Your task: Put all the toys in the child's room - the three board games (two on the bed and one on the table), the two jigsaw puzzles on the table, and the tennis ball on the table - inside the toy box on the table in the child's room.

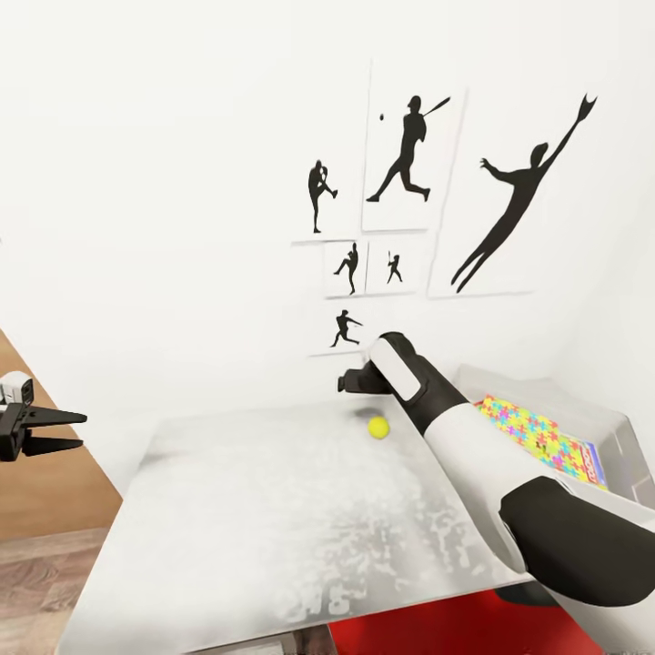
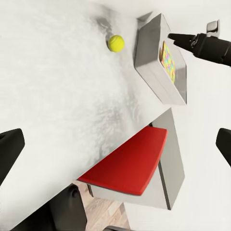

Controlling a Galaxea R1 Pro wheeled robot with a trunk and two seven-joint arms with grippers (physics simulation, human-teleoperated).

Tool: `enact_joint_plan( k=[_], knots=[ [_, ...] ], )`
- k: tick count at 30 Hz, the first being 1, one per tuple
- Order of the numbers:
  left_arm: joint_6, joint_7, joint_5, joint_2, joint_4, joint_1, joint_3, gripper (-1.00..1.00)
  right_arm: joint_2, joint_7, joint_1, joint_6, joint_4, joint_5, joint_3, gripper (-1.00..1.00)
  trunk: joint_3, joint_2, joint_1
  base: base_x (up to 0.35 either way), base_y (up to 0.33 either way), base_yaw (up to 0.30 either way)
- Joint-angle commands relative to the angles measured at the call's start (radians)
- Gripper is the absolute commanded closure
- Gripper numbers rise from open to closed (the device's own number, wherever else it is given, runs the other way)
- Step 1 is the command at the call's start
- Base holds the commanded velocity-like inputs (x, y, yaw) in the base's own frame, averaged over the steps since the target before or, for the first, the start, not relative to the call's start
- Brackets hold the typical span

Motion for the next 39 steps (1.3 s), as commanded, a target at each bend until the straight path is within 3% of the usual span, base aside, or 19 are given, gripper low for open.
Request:
enact_joint_plan(
  k=[1, 5, 11, 16, 23, 39],
  knots=[
    [0.004, -0.004, 0.003, 0.001, 0.001, -0.004, -0.007, -1.0, -0.007, -0.011, -0.003, 0.002, -0.001, -0.002, 0.003, -1.0, -0.004, -0.003, 0.001, 0.0, 0.0, 0.0],
    [0.004, -0.004, 0.003, 0.002, 0.001, -0.004, -0.006, -1.0, -0.033, -0.013, -0.007, 0.003, 0.0, 0.029, -0.002, -1.0, -0.011, -0.003, 0.001, 0.0, 0.0, 0.0],
    [0.004, -0.006, 0.004, 0.004, 0.0, -0.004, -0.001, -1.0, -0.042, -0.018, -0.008, 0.002, 0.0, 0.038, -0.004, -1.0, -0.02, -0.003, 0.001, 0.0, 0.0, 0.0],
    [0.004, -0.048, 0.003, 0.008, 0.001, -0.004, 0.001, -1.0, -0.043, -0.032, -0.007, -0.002, 0.006, 0.041, -0.005, -1.0, -0.029, -0.003, 0.001, 0.0, 0.0, 0.0],
    [0.004, -0.157, 0.003, 0.063, -0.03, -0.006, 0.015, -1.0, -0.042, -0.035, -0.007, -0.007, 0.009, 0.042, -0.006, -1.0, -0.04, -0.003, 0.001, 0.0, 0.0, 0.0],
    [0.004, -0.177, 0.001, 0.095, -0.041, -0.006, 0.016, -1.0, -0.043, -0.036, -0.007, -0.01, 0.008, 0.042, -0.007, -1.0, -0.066, -0.003, 0.001, 0.0, 0.0, 0.0]
  ],
)
